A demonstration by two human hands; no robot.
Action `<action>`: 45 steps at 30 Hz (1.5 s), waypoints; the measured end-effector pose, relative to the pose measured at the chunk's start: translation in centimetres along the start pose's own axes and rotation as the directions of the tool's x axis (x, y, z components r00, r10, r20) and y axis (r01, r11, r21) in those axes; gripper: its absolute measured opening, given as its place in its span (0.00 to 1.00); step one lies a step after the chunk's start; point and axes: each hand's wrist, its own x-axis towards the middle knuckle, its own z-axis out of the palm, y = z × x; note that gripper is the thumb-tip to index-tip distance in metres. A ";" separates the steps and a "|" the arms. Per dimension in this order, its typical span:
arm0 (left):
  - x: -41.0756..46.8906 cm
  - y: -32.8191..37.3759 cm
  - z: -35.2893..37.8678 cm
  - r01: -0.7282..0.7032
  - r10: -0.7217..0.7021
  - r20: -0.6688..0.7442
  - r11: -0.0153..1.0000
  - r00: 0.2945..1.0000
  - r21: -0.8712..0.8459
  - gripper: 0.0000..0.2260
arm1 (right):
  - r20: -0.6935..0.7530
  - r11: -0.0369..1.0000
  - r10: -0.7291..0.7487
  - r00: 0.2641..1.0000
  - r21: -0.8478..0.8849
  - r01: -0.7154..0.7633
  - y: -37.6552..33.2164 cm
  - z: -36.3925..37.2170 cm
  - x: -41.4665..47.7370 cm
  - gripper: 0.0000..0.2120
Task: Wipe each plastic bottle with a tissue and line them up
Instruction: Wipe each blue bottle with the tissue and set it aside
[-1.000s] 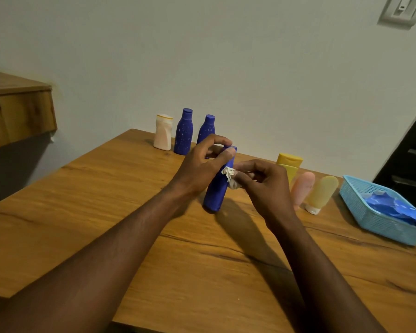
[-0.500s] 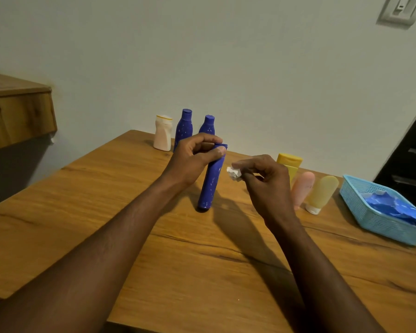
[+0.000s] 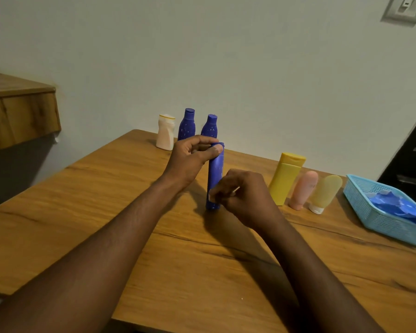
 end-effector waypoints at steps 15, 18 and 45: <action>-0.3 0.0 0.2 0.096 -0.096 0.020 0.995 0.995 0.001 0.09 | -0.312 0.991 -0.043 0.949 0.105 0.079 0.5 0.1 0.9 0.05; -0.3 -0.3 0.2 0.146 -0.146 0.017 0.989 0.989 -0.026 0.08 | -0.167 0.993 0.014 0.986 0.120 0.006 1.0 -0.3 0.6 0.05; -0.2 -1.1 -0.2 0.272 -0.253 0.122 0.943 0.960 -0.190 0.08 | 0.354 0.974 0.156 0.922 0.098 -0.203 1.4 -2.7 -0.1 0.07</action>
